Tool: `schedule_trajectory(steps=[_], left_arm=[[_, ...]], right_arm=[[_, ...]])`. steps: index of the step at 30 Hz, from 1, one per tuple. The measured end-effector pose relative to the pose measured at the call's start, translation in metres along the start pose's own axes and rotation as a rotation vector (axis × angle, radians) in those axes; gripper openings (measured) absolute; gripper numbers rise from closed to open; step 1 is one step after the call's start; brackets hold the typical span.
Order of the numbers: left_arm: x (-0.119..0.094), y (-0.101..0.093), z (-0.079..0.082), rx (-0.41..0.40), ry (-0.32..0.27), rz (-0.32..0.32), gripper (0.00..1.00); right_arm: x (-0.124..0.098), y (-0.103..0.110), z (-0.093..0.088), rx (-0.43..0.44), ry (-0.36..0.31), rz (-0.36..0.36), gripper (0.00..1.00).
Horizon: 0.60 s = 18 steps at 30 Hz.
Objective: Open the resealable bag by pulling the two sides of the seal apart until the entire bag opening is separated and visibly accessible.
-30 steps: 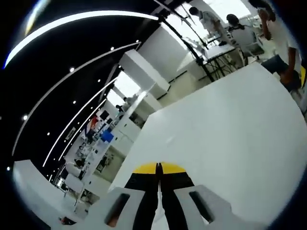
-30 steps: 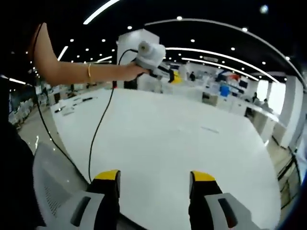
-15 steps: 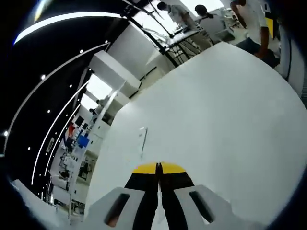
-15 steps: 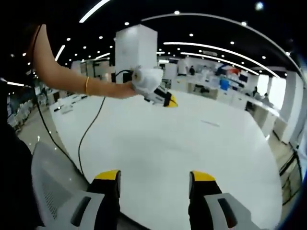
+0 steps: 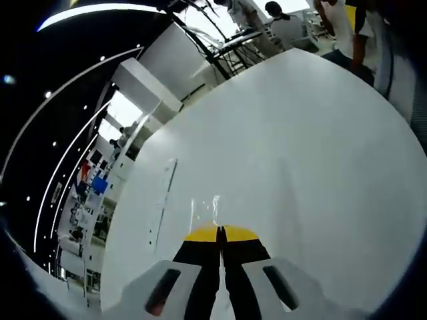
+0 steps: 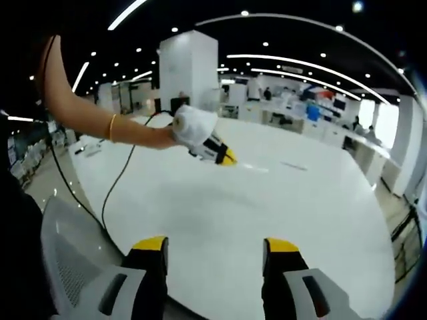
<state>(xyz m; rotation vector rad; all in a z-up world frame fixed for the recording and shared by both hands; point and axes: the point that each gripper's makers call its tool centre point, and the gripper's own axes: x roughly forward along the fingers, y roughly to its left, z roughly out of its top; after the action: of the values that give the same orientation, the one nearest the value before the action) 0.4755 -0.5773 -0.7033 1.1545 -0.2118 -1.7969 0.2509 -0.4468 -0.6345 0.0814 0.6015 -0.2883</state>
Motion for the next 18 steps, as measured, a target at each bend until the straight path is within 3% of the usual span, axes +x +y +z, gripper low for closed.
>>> schedule_trajectory(steps=[8,13,18], left_arm=[[-0.005,-0.023,-0.007,-0.063,0.024,-0.042,0.03],[-0.010,-0.029,-0.012,-0.090,0.035,-0.032,0.13],[-0.018,-0.035,-0.012,-0.121,0.031,-0.041,0.16]], right_arm=[[0.001,0.003,-0.003,0.002,0.004,0.009,0.55],[0.001,0.004,-0.003,0.002,0.005,0.012,0.55],[0.002,0.006,-0.002,0.000,0.004,0.013,0.55]])
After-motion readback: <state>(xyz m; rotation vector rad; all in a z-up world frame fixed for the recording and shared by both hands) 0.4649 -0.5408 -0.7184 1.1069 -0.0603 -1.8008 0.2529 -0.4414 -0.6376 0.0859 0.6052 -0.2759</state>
